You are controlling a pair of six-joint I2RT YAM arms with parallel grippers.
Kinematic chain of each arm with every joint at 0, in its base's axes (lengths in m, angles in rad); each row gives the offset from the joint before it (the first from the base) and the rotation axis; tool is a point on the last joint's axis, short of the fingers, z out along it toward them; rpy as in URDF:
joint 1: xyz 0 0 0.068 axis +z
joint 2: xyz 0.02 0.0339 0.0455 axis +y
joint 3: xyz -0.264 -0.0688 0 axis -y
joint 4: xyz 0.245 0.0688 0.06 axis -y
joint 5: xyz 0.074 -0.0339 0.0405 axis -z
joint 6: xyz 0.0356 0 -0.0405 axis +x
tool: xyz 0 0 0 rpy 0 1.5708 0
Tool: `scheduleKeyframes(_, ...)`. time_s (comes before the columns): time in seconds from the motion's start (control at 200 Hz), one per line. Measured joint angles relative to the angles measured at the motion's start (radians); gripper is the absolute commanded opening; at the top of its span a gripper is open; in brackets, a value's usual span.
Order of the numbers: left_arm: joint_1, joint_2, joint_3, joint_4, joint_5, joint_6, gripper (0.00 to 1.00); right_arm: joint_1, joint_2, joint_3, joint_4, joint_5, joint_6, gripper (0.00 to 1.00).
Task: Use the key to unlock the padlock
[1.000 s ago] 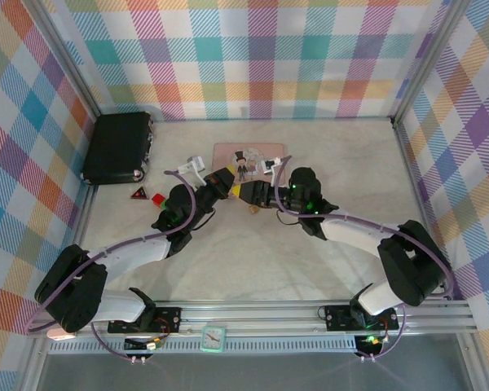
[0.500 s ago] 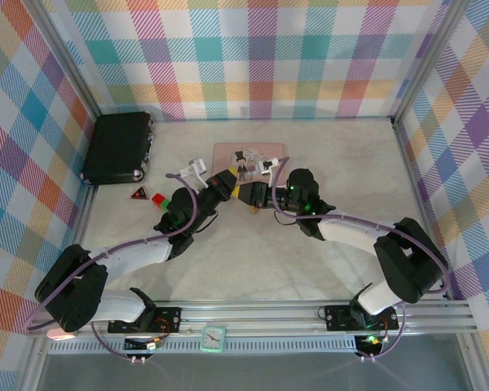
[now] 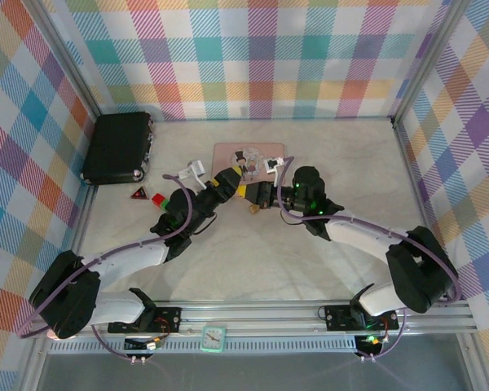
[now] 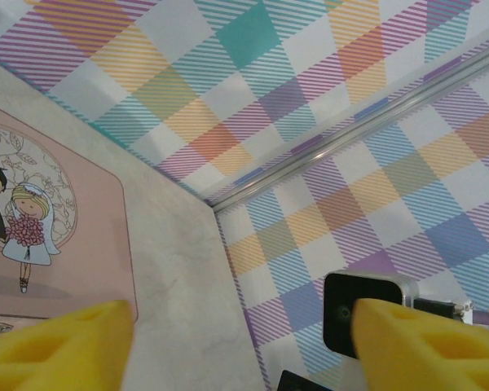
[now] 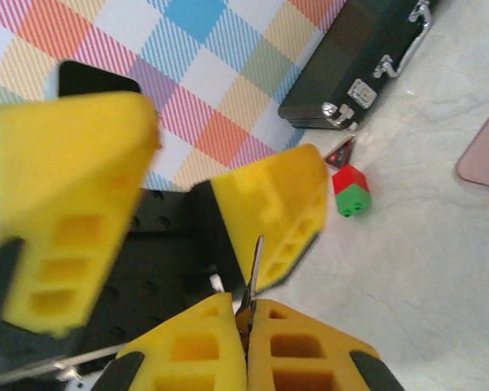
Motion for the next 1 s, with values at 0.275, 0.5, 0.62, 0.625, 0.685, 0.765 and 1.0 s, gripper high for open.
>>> scheduleKeyframes(0.275,0.13,-0.028,0.061,-0.067,0.214,0.0,0.77,-0.033,-0.083,0.036,-0.257,-0.019,-0.254,0.0)
scheduleKeyframes(0.5,0.149,-0.006,0.083,-0.103,0.36,-0.014,0.77,-0.034,-0.123,0.118,-0.466,-0.018,-0.464,0.0)
scheduleKeyframes(0.62,0.148,-0.006,0.091,-0.135,0.389,-0.034,0.75,-0.034,-0.119,0.183,-0.57,-0.034,-0.595,0.0)
scheduleKeyframes(0.625,0.148,-0.006,0.091,-0.136,0.389,-0.034,0.75,-0.034,-0.119,0.184,-0.571,-0.035,-0.599,0.0)
scheduleKeyframes(0.685,0.146,-0.006,0.092,-0.148,0.396,-0.041,0.74,-0.035,-0.12,0.185,-0.577,-0.051,-0.659,0.0)
scheduleKeyframes(0.765,0.142,-0.006,0.092,-0.16,0.398,-0.048,0.73,-0.036,-0.121,0.163,-0.569,-0.067,-0.719,0.0)
scheduleKeyframes(1.0,0.124,-0.006,0.092,-0.204,0.418,-0.047,0.75,-0.054,-0.119,0.138,-0.573,-0.117,-0.834,0.0)
